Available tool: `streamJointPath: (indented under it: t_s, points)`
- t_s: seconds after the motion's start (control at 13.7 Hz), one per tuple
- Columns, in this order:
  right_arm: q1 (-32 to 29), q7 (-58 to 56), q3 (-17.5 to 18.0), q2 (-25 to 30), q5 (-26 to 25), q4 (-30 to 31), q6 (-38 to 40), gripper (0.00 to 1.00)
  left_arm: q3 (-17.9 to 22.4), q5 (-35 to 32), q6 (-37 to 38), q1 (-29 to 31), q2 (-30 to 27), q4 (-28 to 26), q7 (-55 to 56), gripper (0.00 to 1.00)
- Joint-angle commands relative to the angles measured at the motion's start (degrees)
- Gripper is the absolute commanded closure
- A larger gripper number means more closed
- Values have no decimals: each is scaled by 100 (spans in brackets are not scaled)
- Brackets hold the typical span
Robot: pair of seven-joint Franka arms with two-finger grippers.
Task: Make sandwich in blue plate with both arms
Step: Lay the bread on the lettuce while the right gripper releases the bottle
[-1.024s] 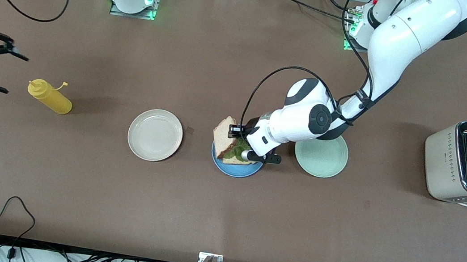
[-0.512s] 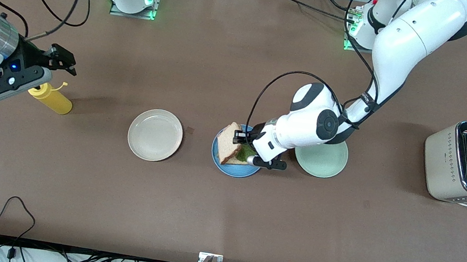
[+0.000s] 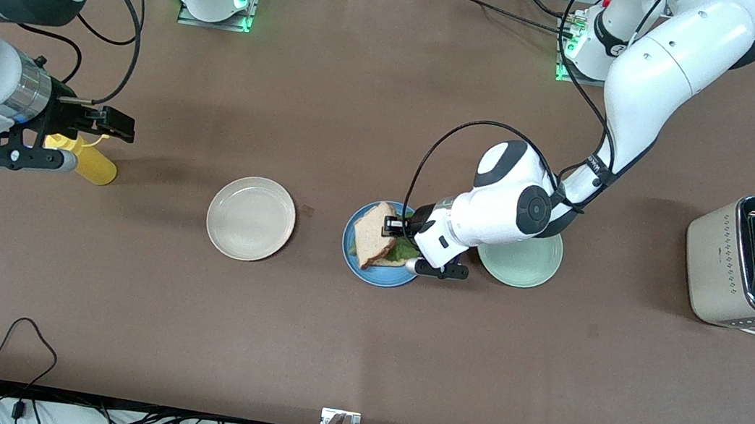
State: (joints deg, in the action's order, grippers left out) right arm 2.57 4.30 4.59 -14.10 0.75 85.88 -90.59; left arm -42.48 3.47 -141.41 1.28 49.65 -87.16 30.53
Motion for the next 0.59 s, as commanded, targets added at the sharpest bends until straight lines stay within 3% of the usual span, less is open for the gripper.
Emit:
streamJointPath:
  t_s: [0.0, 0.15, 0.29, 0.51]
  points:
    - [-178, 63, -19, -13, -66, -1, -38, 0, -6, 101, 43, 82, 19, -99, -179, 84]
    - [-300, 63, -98, 38, -75, -36, -47, 0, -6, 101, 43, 188, 36, -169, -380, 80]
    - [-301, -86, -414, 169, -66, -36, -20, 0, -6, 101, 43, 241, 62, -204, -635, 73]
    - [-301, -324, -424, 399, -258, 60, 85, 0, -6, 101, 43, 346, 63, -362, -768, 62]
